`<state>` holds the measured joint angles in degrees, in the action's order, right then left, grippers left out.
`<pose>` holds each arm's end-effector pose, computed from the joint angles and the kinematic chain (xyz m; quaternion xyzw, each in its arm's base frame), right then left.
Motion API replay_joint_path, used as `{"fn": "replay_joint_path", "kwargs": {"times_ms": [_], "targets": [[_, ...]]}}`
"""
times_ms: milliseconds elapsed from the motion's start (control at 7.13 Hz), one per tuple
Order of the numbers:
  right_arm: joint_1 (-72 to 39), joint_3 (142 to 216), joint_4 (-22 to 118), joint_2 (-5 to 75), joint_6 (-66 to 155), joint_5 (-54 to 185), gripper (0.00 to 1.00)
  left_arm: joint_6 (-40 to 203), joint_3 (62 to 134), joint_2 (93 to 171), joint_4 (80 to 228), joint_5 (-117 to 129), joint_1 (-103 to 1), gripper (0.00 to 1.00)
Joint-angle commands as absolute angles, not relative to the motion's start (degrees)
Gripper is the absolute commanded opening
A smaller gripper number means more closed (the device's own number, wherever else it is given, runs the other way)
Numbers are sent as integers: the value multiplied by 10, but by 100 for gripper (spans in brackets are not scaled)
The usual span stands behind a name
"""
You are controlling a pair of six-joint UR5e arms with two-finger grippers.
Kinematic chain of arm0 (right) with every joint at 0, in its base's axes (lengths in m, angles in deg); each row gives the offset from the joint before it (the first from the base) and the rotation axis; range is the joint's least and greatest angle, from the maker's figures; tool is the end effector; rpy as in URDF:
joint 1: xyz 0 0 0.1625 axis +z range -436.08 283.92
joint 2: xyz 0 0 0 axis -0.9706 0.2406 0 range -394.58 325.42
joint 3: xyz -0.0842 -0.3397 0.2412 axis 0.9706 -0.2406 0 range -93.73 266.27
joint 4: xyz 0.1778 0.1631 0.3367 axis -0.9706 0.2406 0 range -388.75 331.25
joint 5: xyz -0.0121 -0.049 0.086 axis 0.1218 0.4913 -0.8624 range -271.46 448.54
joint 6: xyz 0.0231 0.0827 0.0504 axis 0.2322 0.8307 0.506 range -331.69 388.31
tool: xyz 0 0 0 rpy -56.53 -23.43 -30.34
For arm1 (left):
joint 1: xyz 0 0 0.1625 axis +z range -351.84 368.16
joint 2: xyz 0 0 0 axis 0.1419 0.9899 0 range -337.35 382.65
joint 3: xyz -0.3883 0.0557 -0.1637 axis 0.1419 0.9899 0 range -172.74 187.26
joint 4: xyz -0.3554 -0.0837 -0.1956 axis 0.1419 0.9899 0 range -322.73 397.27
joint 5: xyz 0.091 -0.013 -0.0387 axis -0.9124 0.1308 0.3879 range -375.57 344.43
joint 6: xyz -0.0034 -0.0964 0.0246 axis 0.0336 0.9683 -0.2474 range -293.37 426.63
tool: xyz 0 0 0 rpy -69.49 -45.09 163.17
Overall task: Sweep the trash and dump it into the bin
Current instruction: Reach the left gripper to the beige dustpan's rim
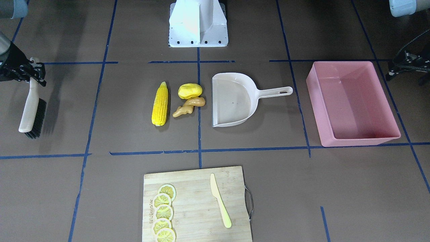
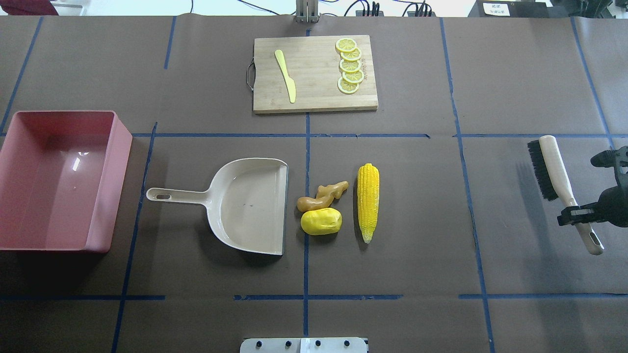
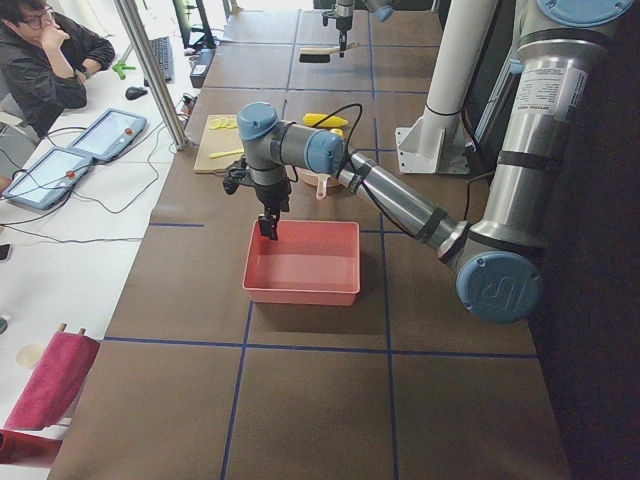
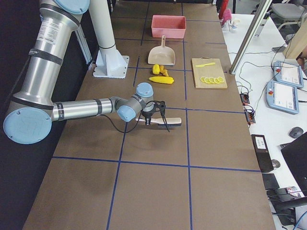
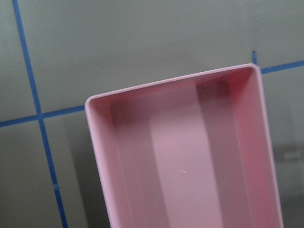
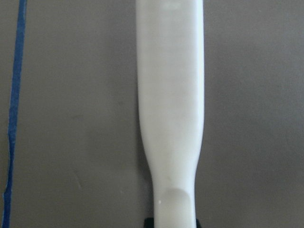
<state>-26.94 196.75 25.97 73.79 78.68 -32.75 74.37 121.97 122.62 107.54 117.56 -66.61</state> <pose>-0.1927 -0.3476 0.5585 0.0334 -0.3993 -0.0105 0.9161 0.0714 -0.5104 0.4025 0.0460 0.3812 0.1080 0.9170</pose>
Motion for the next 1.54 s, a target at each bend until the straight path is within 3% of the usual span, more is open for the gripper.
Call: {"fn": "replay_joint_path", "kwargs": {"times_ms": [0, 281, 561, 842, 1403], "targets": [[-269, 1968, 260, 738, 788, -326, 0, 743, 1241, 1235, 1164, 1172, -599, 100], [-269, 1967, 261, 738, 788, -326, 0, 711, 1242, 1232, 1324, 1160, -537, 100], [-269, 1968, 260, 739, 788, -326, 0, 709, 1261, 1239, 1383, 1108, -446, 99], [-269, 1968, 260, 740, 788, -326, 0, 654, 1260, 1254, 1379, 1071, -358, 99], [-269, 1968, 259, 741, 788, -326, 0, 427, 1240, 1352, 1181, 1050, -353, 98]]}}
